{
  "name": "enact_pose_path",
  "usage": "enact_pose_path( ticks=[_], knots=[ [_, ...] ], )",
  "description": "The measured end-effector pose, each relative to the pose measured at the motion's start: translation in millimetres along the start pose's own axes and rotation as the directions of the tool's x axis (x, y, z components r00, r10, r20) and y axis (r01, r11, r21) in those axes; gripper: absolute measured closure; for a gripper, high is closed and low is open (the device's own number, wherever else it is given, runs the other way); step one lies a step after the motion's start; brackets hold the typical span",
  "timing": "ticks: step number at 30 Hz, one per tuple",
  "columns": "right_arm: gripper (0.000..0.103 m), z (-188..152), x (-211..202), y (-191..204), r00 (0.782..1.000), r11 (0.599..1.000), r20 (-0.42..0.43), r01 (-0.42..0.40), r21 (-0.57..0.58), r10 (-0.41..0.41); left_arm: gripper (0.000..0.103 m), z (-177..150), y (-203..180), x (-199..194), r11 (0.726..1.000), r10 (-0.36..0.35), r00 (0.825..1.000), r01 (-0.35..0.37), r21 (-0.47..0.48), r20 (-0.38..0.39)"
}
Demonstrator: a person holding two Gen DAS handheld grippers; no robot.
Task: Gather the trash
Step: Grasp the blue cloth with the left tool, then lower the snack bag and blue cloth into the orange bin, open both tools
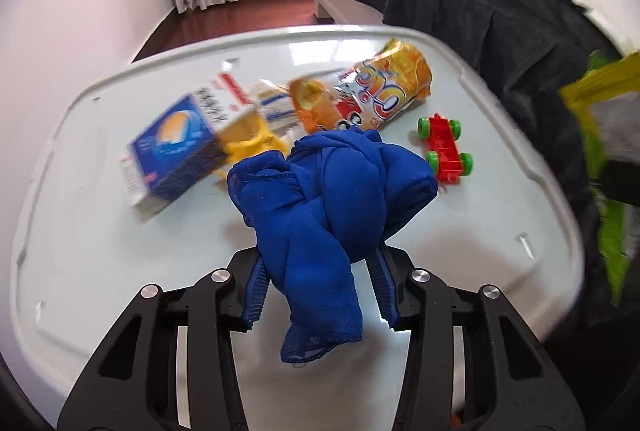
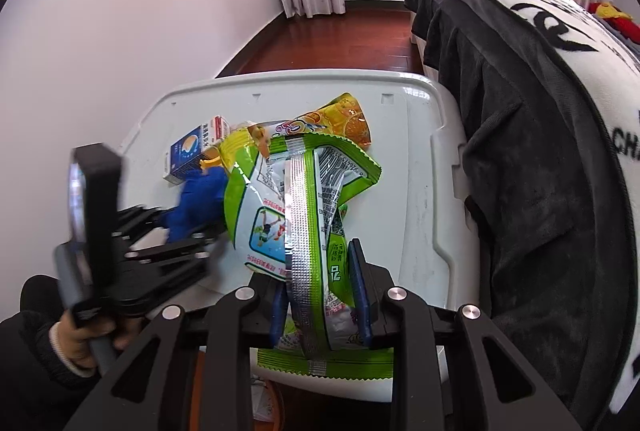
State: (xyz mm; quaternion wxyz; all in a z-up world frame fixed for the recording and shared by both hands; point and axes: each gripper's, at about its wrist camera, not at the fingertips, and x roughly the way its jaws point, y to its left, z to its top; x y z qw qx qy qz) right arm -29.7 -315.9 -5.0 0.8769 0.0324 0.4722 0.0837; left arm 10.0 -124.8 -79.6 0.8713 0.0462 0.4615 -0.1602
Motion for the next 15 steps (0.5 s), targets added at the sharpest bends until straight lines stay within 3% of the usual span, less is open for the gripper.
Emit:
enact_pose_path(
  ticks=[9,15],
  knots=[
    [0.076,-26.9,-26.6,34.3,0.997,0.998,-0.025,-0.068,-0.009,0.068,0.060,-39.2,20.2,-102.2,1.000,-0.022,0.999,0.021,0.009,0.049],
    [0.076,-65.3,-29.5,63.6,0.992,0.996,-0.091,-0.085,-0.027,0.082,0.060,-77.6,28.4,-133.7,1.000,0.015,1.000,-0.015,-0.012,0.012]
  ],
)
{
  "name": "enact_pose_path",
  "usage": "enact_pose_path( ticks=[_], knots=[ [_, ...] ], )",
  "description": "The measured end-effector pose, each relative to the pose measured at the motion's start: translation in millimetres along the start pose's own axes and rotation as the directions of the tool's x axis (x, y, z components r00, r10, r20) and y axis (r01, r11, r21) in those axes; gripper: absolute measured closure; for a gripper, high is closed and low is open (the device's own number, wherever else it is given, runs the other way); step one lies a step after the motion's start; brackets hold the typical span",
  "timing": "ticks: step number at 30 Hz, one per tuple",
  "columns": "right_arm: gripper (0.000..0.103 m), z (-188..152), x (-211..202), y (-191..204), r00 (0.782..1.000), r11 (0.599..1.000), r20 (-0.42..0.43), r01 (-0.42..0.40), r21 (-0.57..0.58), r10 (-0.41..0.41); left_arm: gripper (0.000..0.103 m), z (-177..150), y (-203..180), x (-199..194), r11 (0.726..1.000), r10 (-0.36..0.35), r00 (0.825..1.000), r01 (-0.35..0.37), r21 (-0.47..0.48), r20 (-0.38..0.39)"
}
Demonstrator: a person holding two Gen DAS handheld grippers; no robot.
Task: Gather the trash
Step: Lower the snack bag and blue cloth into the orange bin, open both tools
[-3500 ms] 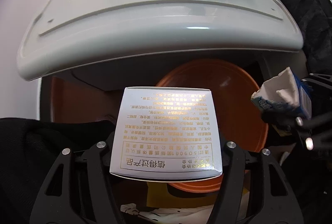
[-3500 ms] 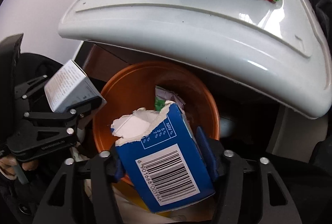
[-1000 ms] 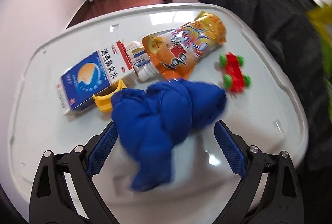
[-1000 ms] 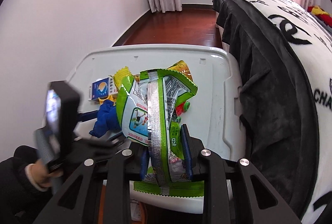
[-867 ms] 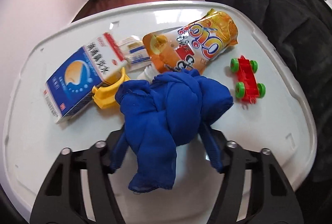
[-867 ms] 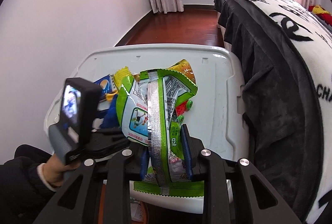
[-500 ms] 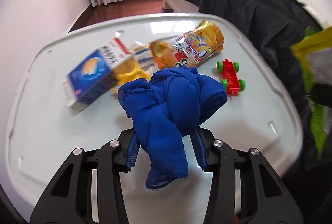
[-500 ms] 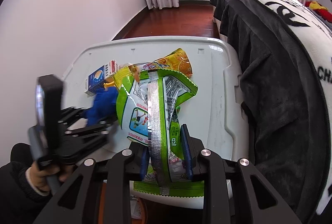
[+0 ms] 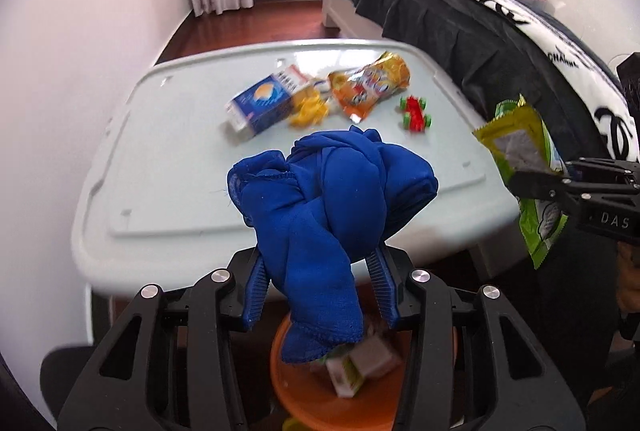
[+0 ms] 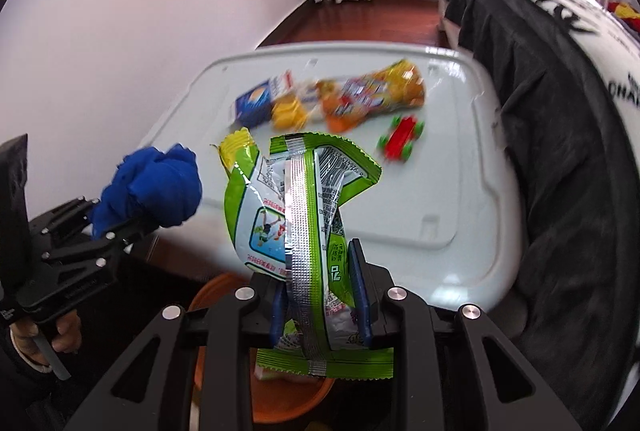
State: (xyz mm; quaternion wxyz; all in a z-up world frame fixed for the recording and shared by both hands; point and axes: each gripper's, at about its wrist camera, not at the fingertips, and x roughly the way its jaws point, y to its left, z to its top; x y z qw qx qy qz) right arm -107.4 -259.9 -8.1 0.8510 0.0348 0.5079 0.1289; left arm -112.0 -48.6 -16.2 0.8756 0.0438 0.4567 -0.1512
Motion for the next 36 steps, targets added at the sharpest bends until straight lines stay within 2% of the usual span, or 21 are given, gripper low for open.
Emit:
enact_pose_path(
  ticks=[3,10,15,18,24,32,36],
  knots=[
    [0.076,-18.7,2.6,9.7,0.999,1.000,-0.041,-0.016,0.019,0.016,0.060,-17.6,2.7,-7.8,1.000,0.020,0.999,-0.021,-0.015,-0.025],
    [0.076,-56.0,4.4,30.4,0.991,0.998,-0.115,-0.058,0.038,0.062,0.060,-61.7,-4.9,-14.3,1.000,-0.005,0.996,0.003,-0.028,-0.088],
    [0.076,-68.5,16.2,30.0,0.980,0.996,-0.183,-0.066,0.062,0.076,0.060,-92.5,-7.7,7.5,0.997,-0.051,0.979,0.040,-0.060,-0.196],
    [0.076,-69.1,27.5,30.2,0.970,0.995,-0.224,-0.085,0.056,0.095,0.060,-99.2,-4.9,18.7,0.995,-0.064,0.969,0.045,-0.085,-0.237],
    [0.076,-76.7,58.2,35.6,0.951,0.996,-0.294,-0.092,0.012,0.092,0.059,-100.5,-2.0,29.2,0.995,-0.066,0.960,0.043,-0.090,-0.271],
    [0.076,-106.5,83.6,42.7,0.935,0.997,-0.348,-0.072,-0.001,0.067,0.059,-112.0,3.8,50.3,0.993,-0.068,0.935,0.029,-0.118,-0.348],
    [0.076,-106.0,85.1,41.5,0.934,0.997,-0.349,-0.076,0.020,0.079,0.059,-111.6,5.4,53.4,0.993,-0.064,0.931,0.022,-0.118,-0.361]
  ],
)
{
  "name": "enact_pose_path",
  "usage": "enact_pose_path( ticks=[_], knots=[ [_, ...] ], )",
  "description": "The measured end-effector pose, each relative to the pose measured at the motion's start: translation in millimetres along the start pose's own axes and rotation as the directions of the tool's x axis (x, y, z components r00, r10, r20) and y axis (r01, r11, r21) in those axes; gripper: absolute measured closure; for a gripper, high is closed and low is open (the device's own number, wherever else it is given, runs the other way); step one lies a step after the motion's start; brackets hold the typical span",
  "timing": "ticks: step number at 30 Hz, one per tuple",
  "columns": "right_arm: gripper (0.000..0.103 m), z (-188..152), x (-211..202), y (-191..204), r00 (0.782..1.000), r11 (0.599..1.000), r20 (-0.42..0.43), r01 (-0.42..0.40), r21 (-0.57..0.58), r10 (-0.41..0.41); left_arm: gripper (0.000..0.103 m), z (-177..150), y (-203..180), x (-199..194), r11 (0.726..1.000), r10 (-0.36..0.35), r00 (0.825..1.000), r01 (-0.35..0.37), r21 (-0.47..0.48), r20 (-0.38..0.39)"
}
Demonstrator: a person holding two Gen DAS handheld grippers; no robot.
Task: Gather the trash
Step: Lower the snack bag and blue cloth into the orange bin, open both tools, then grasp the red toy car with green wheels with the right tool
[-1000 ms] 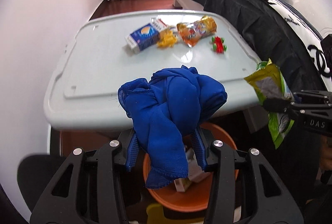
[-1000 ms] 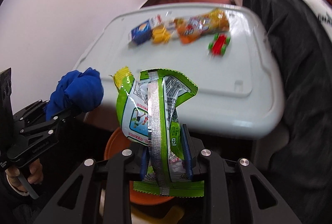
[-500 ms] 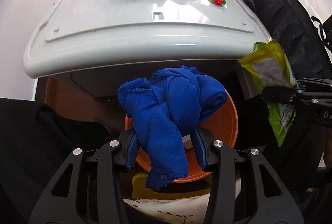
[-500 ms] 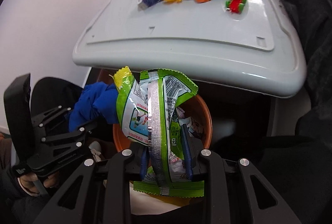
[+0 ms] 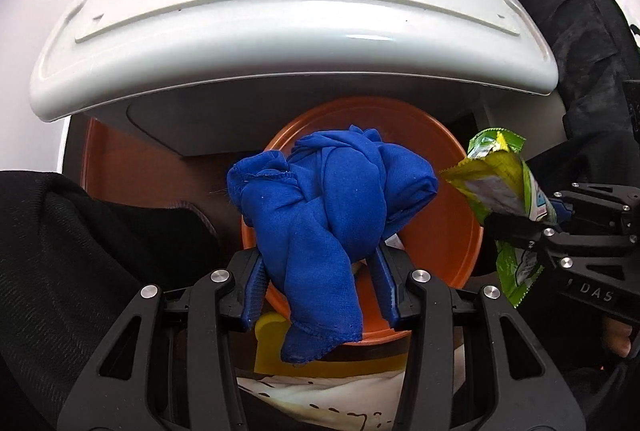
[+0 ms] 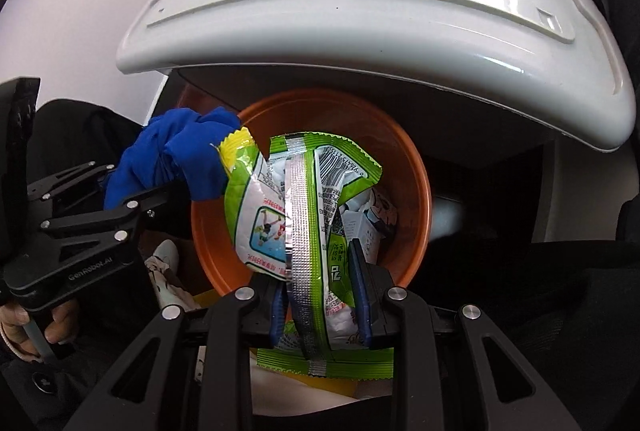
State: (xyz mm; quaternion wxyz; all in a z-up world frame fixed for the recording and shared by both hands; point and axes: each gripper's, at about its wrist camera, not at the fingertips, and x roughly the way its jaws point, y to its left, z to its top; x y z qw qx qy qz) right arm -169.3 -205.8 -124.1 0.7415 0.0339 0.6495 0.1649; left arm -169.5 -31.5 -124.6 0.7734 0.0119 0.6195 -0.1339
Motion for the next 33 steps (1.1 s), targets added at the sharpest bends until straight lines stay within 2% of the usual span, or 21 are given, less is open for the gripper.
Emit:
enact_pose_path(
  ticks=[8,10,11,13,14,16,17,21,25,33],
  knots=[
    [0.074,5.0,4.2,0.2,1.000,1.000,-0.012,0.013,-0.005,-0.013,0.059,4.9,1.6,6.3,1.000,0.003,1.000,-0.003,-0.016,-0.021],
    [0.072,5.6,5.5,0.0,1.000,1.000,-0.012,0.016,-0.002,-0.016,0.056,5.6,3.8,7.1,1.000,0.008,1.000,-0.008,-0.020,-0.022],
    [0.065,6.0,5.0,0.0,1.000,1.000,-0.009,0.022,0.000,-0.022,0.054,6.1,4.7,7.6,1.000,0.014,1.000,-0.015,-0.027,-0.025],
    [0.042,6.4,3.4,0.8,1.000,1.000,0.005,0.029,0.001,-0.029,0.041,6.0,5.6,8.9,0.998,0.040,0.999,-0.042,-0.038,-0.030],
    [0.024,6.0,-0.7,0.1,0.999,1.000,0.029,0.026,0.007,-0.026,0.038,5.8,7.6,8.5,0.997,0.056,0.998,-0.057,-0.046,-0.032],
    [0.023,6.1,-5.0,-1.4,0.999,1.000,0.039,0.021,0.005,-0.021,0.025,5.6,10.5,3.3,0.997,0.055,0.998,-0.055,-0.056,-0.015],
    [0.023,6.6,-7.6,-2.8,0.999,1.000,0.042,0.017,0.009,-0.018,0.023,6.3,10.6,-1.3,0.996,0.062,0.998,-0.061,-0.058,0.000],
    [0.023,9.0,-20.6,-12.9,0.997,0.999,0.072,0.018,0.036,-0.020,0.022,7.7,8.0,-13.0,0.997,0.073,0.997,-0.071,-0.044,0.041],
    [0.023,22.5,-39.3,-28.1,0.992,0.997,0.122,0.037,0.062,-0.045,0.022,15.6,10.0,-26.2,0.998,0.052,0.994,-0.048,-0.044,0.094],
    [0.023,87.6,-73.9,-60.8,0.956,0.983,0.248,0.131,0.129,-0.159,0.022,54.7,20.9,-45.1,0.998,0.042,0.971,-0.028,-0.059,0.237]
  ],
)
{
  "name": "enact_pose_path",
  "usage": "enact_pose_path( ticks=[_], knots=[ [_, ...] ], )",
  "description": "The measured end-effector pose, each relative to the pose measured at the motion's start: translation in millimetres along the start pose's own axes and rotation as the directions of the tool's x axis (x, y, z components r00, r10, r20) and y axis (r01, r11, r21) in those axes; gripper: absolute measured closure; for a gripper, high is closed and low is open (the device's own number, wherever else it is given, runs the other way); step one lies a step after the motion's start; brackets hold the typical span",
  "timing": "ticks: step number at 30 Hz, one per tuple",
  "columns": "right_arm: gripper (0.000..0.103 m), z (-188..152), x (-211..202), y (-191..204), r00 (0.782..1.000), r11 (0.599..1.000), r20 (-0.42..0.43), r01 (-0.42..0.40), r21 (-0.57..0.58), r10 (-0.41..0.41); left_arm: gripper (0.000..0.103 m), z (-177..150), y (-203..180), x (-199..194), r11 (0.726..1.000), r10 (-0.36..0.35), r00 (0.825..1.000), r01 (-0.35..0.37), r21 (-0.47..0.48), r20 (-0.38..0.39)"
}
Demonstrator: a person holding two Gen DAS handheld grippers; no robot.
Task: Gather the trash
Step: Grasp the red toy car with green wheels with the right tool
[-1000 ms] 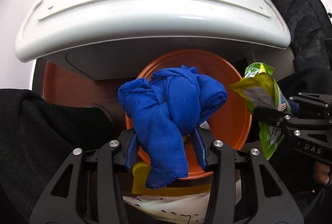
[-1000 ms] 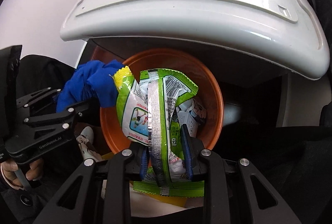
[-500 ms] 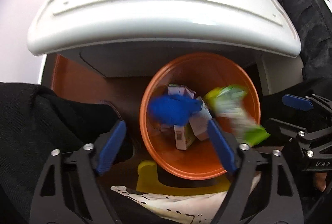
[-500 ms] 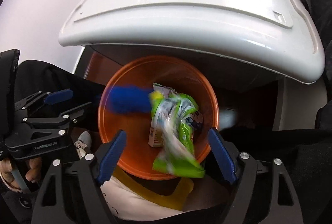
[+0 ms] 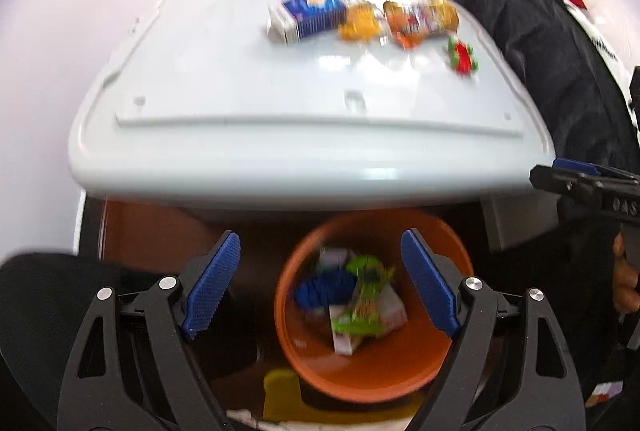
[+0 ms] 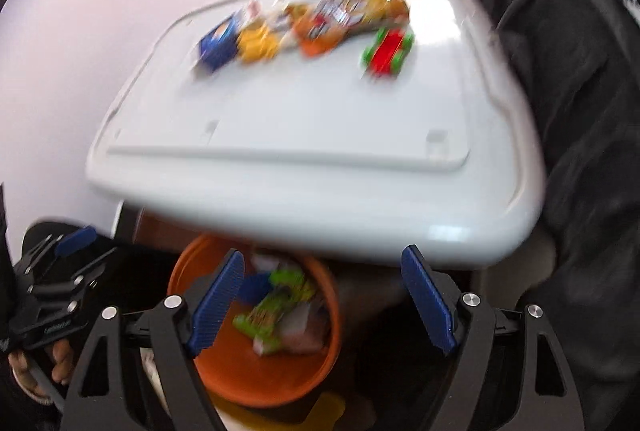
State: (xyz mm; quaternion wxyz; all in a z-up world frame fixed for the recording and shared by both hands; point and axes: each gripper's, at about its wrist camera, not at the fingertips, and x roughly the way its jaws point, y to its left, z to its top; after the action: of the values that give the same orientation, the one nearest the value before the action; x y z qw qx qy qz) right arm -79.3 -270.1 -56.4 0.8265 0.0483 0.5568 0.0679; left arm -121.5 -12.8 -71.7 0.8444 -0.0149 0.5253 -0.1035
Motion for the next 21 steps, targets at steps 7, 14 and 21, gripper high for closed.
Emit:
enact_pose_path(
  ticks=[7,14,21],
  knots=[
    [0.023,68.4,30.6,-16.1,0.994,0.993,0.058,0.088,0.084,-0.093,0.022,39.1,-0.6,13.3,0.999,0.054,0.995,-0.054,-0.001,0.082],
    [0.023,122.6,78.1,-25.7,0.987,0.974,0.032,0.153,0.169,-0.160,0.022,54.9,6.5,32.3,0.998,0.054,0.996,-0.055,0.008,0.072],
    [0.026,141.7,111.2,-30.6,0.970,0.954,0.012,0.235,0.187,-0.241,0.022,55.8,8.3,39.8,0.999,0.046,0.996,-0.048,0.025,0.070]
  ],
)
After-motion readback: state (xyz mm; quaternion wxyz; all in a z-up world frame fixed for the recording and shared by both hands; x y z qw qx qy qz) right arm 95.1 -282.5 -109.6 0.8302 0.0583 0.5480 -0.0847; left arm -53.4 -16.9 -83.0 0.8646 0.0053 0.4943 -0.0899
